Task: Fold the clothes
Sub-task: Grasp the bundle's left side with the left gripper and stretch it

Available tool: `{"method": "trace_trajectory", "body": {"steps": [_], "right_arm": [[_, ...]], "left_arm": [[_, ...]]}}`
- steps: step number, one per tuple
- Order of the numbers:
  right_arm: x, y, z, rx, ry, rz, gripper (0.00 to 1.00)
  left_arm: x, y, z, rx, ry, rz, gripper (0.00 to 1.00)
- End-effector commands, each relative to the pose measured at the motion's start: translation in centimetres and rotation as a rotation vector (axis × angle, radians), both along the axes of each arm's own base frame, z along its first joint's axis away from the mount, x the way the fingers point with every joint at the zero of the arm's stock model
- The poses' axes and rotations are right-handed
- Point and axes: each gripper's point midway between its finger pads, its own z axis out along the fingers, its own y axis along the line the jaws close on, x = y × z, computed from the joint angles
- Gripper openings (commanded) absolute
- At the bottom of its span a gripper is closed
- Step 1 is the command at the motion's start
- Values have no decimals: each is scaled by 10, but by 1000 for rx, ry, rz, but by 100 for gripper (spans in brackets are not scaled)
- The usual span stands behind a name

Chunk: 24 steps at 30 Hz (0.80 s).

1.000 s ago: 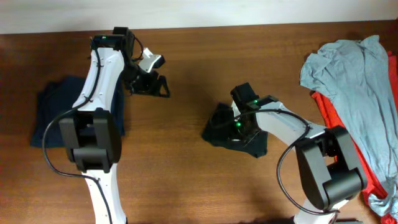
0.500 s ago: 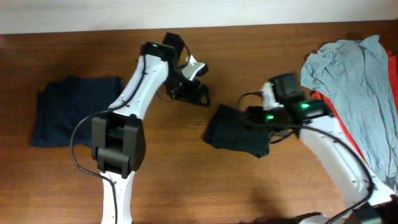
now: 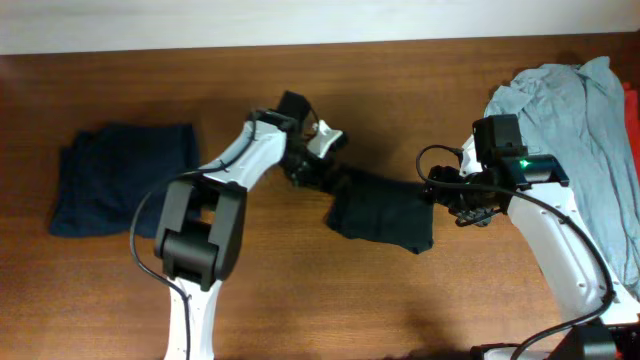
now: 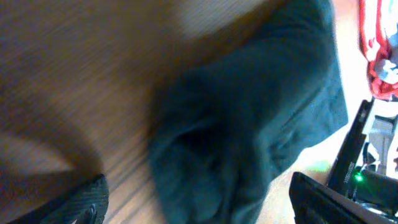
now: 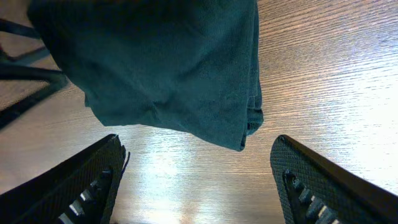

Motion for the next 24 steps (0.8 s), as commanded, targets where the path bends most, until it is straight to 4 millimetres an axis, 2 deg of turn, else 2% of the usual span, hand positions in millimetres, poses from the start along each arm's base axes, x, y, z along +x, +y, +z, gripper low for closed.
{"method": "trace_trajectory", "body": {"steps": [1, 6, 9, 10, 14, 18, 19, 24], "right_arm": [[2, -2, 1, 0, -6, -11, 76], [2, -2, 1, -1, -3, -11, 73], [1, -2, 1, -1, -3, -11, 73], [1, -2, 1, 0, -3, -12, 72], [1, -2, 1, 0, -3, -12, 70], [1, -3, 1, -8, -3, -13, 68], [1, -3, 1, -8, -2, -13, 68], [-10, -3, -6, -9, 57, -12, 68]], "left_arm": [[-31, -15, -21, 44, 64, -36, 93], [-47, -28, -27, 58, 83, -66, 91], [-48, -29, -27, 58, 84, -69, 80], [-48, -29, -27, 59, 87, -66, 74], [-48, -29, -27, 58, 86, -66, 40], [-48, -29, -26, 57, 88, -66, 15], [-49, -31, -24, 42, 100, -64, 1], [-52, -39, -9, -64, 174, -44, 1]]}}
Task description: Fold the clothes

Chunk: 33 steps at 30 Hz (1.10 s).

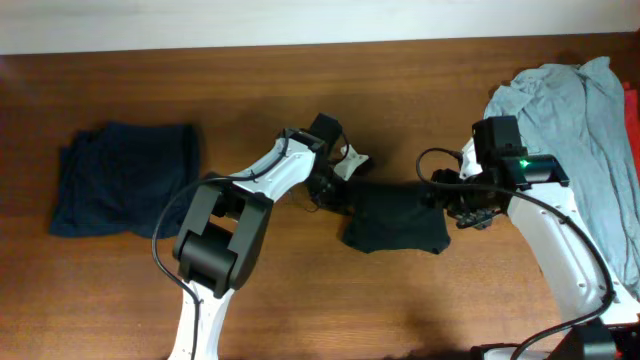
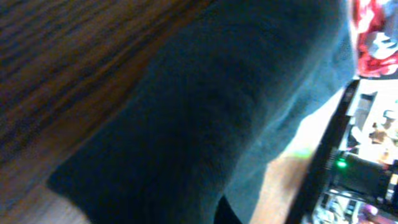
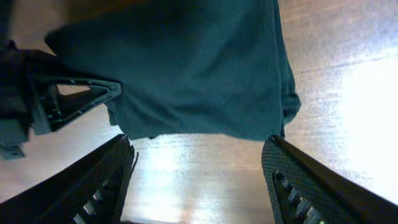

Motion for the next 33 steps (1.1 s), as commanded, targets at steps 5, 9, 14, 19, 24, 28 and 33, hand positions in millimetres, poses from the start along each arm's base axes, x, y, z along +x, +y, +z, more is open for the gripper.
{"method": "trace_trajectory", "body": {"steps": [5, 9, 14, 19, 24, 28, 33], "right_arm": [[-13, 5, -34, 8, 121, 11, 49], [-1, 40, -60, 111, 109, 75, 4], [8, 57, -91, 88, 158, 10, 4], [11, 52, -130, 15, 228, -101, 4], [7, 51, -142, 8, 262, -101, 4], [7, 51, -142, 8, 262, -101, 4], [6, 54, -141, 27, 266, -94, 4]], "left_arm": [[2, 1, 8, -83, 105, 61, 0], [3, 2, 8, -76, 116, 75, 1], [3, 2, 8, -76, 116, 76, 1], [1, 3, 8, -68, 131, 82, 4], [1, 33, -8, 103, 182, 167, 36], [5, 48, -9, 138, 228, 223, 57], [13, 50, -13, 174, 240, 297, 80]]}}
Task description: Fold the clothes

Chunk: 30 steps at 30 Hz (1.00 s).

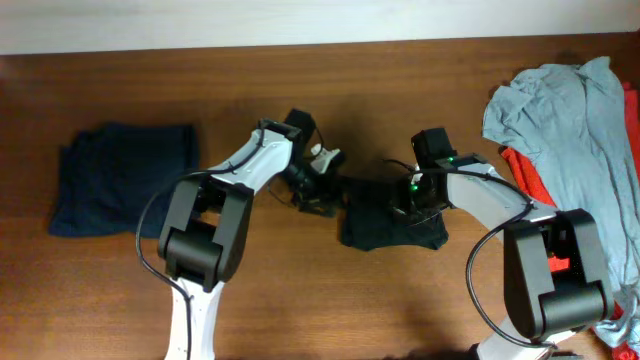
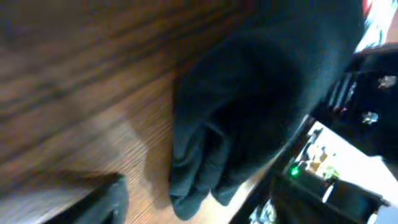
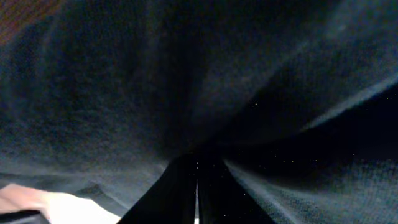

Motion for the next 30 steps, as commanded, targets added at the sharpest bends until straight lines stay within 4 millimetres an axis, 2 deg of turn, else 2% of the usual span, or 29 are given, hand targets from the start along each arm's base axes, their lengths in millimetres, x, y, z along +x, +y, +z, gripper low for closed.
{"method": "trace_trajectory", "body": {"steps": [1, 7, 11, 13, 16, 19, 20, 21, 27, 30], "right_arm": [[-16, -10, -32, -67, 83, -8, 4], [-16, -10, -32, -67, 84, -8, 4], [-16, -10, -32, -64, 84, -8, 4], [-16, -10, -32, -64, 84, -8, 4], [-16, -10, -32, -64, 84, -8, 4], [-16, -10, -32, -64, 84, -8, 4], [-16, -10, -32, -64, 84, -8, 4], [-16, -10, -32, -64, 84, -8, 4], [-16, -10, -32, -64, 84, -7, 4], [-15, -10, -32, -65, 74, 18, 4]], "left_arm": [[6, 9, -22, 118, 4, 59, 82], [3, -10, -25, 135, -9, 67, 79], [-3, -21, -31, 197, -14, 84, 69], [-3, -32, -31, 195, -21, 103, 57], [-2, -42, -31, 183, -32, 112, 57], [-6, -47, -30, 181, -34, 100, 52], [-7, -48, -30, 179, -31, 98, 47], [-8, -48, -29, 175, -26, 96, 39], [-9, -48, -30, 182, -31, 94, 1], [-5, -38, -35, 229, -44, 103, 1]]}}
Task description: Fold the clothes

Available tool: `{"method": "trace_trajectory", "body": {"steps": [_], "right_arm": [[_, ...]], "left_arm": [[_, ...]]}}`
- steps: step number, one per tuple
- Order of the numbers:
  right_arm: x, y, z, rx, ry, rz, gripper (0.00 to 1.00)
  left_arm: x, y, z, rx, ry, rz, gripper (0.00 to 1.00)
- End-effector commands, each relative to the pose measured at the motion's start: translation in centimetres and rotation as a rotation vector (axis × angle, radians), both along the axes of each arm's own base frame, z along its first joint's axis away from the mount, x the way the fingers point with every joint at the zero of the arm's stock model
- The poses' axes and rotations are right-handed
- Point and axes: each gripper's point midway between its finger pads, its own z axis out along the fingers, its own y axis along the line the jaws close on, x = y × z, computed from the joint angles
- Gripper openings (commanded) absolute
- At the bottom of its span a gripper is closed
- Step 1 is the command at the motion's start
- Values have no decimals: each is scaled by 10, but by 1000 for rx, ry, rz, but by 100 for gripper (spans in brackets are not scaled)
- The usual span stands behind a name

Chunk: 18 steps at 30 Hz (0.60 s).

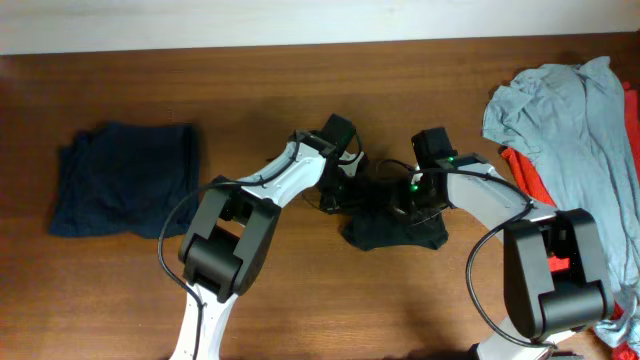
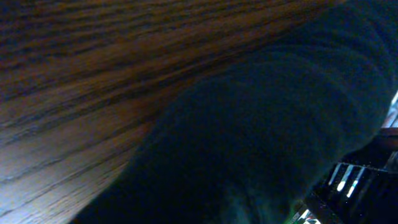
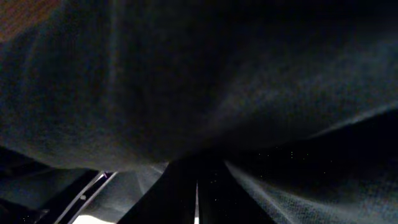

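Note:
A crumpled dark teal garment (image 1: 395, 228) lies at the table's middle. My right gripper (image 1: 408, 203) is down on its top; in the right wrist view its fingers (image 3: 186, 193) stand pressed together with the dark cloth (image 3: 186, 74) draped over and around them. My left gripper (image 1: 345, 193) is pushed against the garment's left edge. Dark cloth (image 2: 261, 137) fills most of the left wrist view and hides the fingers. Bare wood (image 2: 74, 68) shows beside it.
A folded dark blue garment (image 1: 122, 176) lies at the far left. A heap of clothes sits at the right edge: a grey shirt (image 1: 565, 105) over something red (image 1: 520, 168). The table's far edge (image 1: 300, 45) runs along the top.
My left gripper has moved right, from just off the garment to hard against its left edge, and cloth now covers its view. The right gripper stays shut on the garment.
First the garment lay between both grippers, the right one open beside it. Then the garment lay a little further right with the left gripper at its edge. Then the right gripper was shut on the garment and the left stood back; now the left is at the cloth again.

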Motion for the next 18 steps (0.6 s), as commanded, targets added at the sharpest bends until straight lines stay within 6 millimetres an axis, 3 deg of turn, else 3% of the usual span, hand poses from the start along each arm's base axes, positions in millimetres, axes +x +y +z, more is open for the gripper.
{"method": "trace_trajectory", "body": {"steps": [1, 5, 10, 13, 18], "right_arm": [[-15, -11, -31, -72, 68, 30, 4], [-5, -27, -17, -87, 4, 78, 4], [9, -48, 35, -89, -132, 83, 4], [11, -59, 83, -102, -256, 68, 4], [4, -68, 123, -152, -363, 48, 4]], "left_arm": [[-2, 16, -21, 98, -2, 0, 1], [2, 28, -18, 99, -52, -64, 1], [15, 44, -4, 127, -179, -147, 1], [33, 64, 16, 186, -258, -107, 1], [63, 93, 57, 161, -338, 5, 1]]}}
